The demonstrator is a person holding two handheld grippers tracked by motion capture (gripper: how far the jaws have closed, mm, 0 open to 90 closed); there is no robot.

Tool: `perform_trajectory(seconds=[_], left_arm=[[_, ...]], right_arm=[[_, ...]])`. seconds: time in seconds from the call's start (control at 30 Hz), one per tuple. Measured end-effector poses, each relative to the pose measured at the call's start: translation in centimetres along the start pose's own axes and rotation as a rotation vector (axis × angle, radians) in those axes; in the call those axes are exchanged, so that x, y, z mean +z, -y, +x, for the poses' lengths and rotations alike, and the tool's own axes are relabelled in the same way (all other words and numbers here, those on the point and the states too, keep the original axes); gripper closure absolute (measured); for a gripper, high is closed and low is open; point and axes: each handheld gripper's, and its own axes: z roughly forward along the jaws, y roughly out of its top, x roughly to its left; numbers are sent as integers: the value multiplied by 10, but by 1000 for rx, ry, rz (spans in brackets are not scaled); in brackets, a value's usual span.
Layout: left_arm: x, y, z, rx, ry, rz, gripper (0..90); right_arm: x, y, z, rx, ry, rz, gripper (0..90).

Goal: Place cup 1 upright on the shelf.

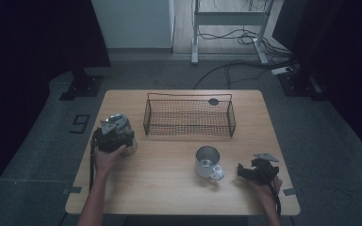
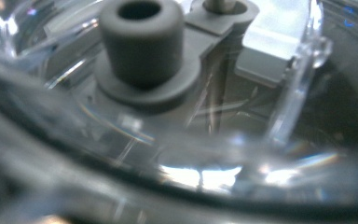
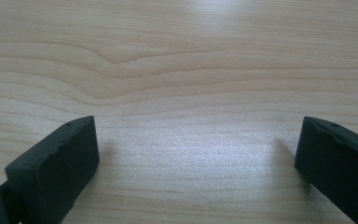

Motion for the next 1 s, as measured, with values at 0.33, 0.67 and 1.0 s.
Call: perform_trajectory(seconds=[0.33,0.67,1.0], left_arm=[[-6,-5,-4,-11,38,7,37],[-15,-20,-16,12,60,5,37],[-20,-34,-28,18,83,-8,37]], right_arm=[[0,0,0,1,0,0,0],[0,0,0,0,1,0,0],[0,0,0,0,1,0,0]])
